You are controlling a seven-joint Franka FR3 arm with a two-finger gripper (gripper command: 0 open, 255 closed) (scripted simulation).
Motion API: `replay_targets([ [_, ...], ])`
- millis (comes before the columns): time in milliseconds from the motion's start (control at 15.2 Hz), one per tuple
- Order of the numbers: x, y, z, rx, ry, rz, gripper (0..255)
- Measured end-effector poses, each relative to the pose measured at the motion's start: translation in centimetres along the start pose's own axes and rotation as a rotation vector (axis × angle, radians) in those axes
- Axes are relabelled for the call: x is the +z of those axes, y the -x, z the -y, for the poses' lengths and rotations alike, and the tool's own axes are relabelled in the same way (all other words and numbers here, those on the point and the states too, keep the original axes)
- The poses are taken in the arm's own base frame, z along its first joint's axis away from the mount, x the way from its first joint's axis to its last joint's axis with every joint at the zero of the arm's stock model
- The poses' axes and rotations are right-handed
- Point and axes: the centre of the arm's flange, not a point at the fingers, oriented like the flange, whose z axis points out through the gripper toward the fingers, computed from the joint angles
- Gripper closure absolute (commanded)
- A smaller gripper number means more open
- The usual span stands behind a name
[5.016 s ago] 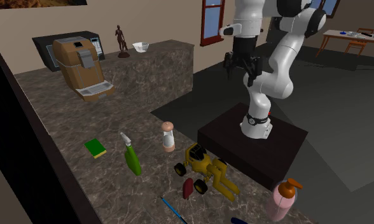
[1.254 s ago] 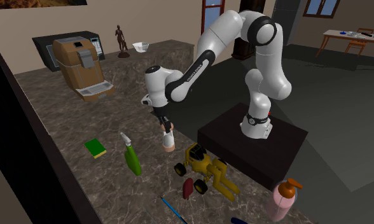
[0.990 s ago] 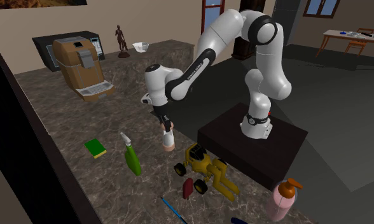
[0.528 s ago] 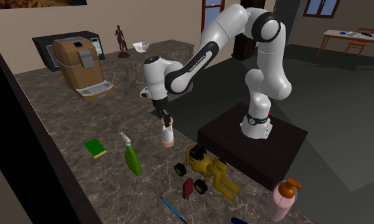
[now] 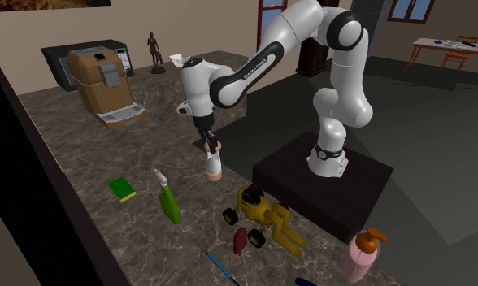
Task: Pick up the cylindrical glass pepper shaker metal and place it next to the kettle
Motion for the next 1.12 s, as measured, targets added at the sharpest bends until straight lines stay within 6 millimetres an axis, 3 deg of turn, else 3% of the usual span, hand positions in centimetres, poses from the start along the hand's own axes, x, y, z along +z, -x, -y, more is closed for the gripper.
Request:
replay_targets([
  [1122,-8.9,0.7,-0.1,0.000,0.000,0.000,255],
])
